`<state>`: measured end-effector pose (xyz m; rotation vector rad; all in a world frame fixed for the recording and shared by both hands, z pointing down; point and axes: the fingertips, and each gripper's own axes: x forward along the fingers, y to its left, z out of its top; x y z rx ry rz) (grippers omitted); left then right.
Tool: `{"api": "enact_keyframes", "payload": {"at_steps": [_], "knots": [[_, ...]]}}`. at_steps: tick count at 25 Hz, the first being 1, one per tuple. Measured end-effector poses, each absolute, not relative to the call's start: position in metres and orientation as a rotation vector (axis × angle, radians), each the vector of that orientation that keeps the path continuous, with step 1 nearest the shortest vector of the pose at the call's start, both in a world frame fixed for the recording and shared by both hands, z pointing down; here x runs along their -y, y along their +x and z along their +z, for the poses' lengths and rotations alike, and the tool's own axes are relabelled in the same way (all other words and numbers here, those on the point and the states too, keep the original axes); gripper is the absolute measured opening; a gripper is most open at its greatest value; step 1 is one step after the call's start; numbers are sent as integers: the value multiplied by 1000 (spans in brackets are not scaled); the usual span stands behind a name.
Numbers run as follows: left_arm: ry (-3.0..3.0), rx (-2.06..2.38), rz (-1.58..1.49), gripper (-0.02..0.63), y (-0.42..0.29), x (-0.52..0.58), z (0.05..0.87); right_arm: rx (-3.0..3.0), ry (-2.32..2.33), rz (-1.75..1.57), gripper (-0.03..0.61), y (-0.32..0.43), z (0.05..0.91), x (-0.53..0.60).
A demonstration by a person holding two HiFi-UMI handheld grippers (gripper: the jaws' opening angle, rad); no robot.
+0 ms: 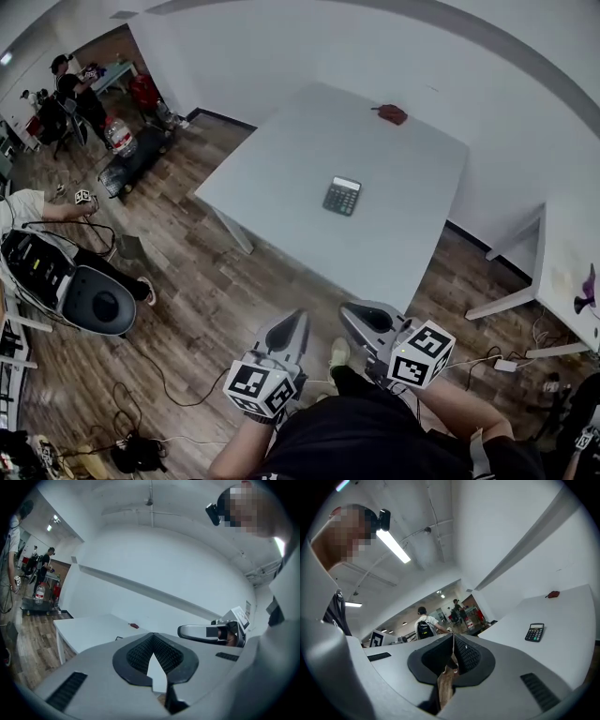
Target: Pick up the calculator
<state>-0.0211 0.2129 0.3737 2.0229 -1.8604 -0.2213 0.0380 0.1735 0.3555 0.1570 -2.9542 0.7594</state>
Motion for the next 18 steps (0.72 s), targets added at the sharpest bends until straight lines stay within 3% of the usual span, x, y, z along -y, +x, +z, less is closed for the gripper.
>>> {"api": "enact_keyframes", "payload": {"at_steps": [18], "knots": [[1866,1667,-159,5,-97,-28,440,2817,373,1090,15,33,406,19]]}}
